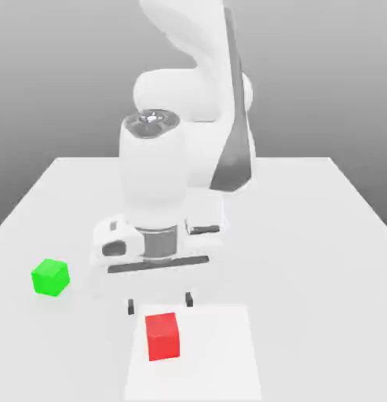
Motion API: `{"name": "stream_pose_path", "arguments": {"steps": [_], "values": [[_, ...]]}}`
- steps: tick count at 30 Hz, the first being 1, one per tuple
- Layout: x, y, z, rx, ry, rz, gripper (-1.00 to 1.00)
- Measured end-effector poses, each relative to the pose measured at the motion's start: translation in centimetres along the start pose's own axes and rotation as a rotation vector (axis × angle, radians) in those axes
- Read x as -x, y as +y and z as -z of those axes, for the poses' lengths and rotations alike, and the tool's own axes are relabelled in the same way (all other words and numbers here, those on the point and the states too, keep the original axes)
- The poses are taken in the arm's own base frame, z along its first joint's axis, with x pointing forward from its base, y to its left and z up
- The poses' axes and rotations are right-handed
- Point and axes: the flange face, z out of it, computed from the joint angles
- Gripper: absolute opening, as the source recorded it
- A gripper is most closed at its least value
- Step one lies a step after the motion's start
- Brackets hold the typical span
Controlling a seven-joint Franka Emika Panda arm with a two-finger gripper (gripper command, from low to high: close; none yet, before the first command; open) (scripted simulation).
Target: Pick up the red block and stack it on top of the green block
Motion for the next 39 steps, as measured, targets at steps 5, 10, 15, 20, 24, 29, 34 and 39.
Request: {"name": "stream_pose_path", "arguments": {"steps": [5, 10, 15, 20, 24, 29, 34, 39], "values": [[0.2, 0.1, -3.0, 0.001, -0.002, 0.000, -1.00], [0.2, 0.1, -3.1, 0.001, -0.002, 0.000, -1.00], [0.1, 0.1, 1.5, 0.001, -0.003, 0.001, -1.00], [-2.4, 9.9, 4.4, 0.013, 0.004, -0.065, -1.00], [-2.2, 18.4, 5.6, 0.018, 0.003, -0.070, -1.00], [0.4, 27.6, 6.7, 0.005, -0.003, -0.065, -1.00], [0.8, 29.2, 3.2, -0.005, -0.001, -0.064, -1.00], [1.0, 29.2, 0.6, -0.002, -0.003, -0.065, 1.00]]}}
